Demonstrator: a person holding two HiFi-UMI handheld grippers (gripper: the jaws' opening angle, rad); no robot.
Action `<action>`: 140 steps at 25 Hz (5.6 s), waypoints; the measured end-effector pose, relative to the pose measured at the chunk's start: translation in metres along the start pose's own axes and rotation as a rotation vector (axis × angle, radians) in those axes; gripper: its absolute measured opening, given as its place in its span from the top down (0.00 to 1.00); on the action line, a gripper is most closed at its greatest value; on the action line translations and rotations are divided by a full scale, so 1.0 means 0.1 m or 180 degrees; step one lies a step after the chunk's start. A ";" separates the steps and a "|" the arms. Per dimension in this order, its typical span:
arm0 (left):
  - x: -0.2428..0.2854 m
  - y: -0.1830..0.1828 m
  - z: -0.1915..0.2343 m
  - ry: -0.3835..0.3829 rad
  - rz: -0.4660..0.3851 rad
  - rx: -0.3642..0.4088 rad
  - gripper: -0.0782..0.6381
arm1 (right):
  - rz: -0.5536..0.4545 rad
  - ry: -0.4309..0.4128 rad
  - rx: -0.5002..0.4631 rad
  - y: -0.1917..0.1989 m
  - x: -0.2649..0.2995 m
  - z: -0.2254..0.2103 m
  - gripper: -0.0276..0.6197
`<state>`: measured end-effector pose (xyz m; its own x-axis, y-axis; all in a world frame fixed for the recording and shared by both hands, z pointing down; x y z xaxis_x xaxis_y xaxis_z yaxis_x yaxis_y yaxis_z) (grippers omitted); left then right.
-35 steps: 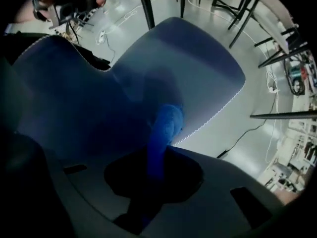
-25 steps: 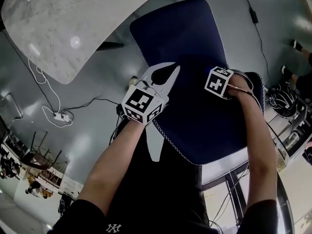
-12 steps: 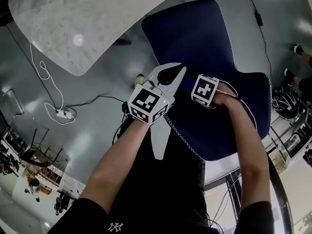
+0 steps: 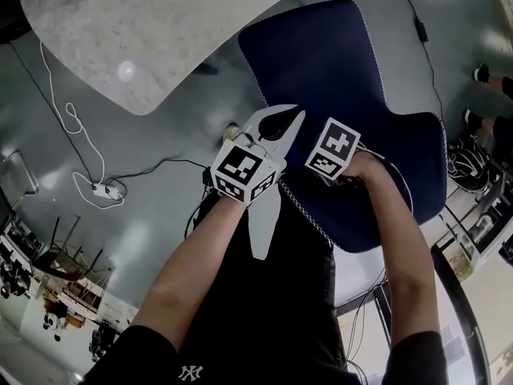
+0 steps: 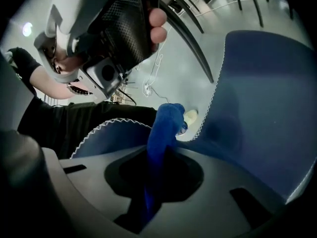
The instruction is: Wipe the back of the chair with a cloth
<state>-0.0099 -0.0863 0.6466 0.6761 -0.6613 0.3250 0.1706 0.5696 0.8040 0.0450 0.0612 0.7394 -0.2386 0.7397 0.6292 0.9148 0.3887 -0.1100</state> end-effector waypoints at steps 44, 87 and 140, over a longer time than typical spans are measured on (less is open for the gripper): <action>0.43 -0.20 -0.52 0.0413 0.0057 0.0131 0.88 | 0.1276 0.2579 0.0101 1.49 -1.55 -1.09 0.86; 0.06 -0.63 -1.20 0.0721 -0.0025 0.0338 0.88 | -0.0756 0.2292 0.0712 1.39 -2.32 0.14 0.86; -1.14 -1.84 -1.91 0.0885 -0.0033 0.0797 0.88 | -0.4327 0.0701 0.0958 0.26 -2.37 1.95 0.86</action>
<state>0.0189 -0.0223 0.3669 0.8499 -0.4890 0.1962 0.0212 0.4037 0.9146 0.0617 0.0025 0.4375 -0.7859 -0.3916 0.4784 -0.0956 0.8415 0.5318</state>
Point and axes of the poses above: the fingertips, and each gripper's own axes: x forward along the fingers, z to its left, y out of its underside, the point moved 1 cm from there along -x, backward along the fingers, and after that the axes turned 5 degrees about x, right-handed, at the moved point
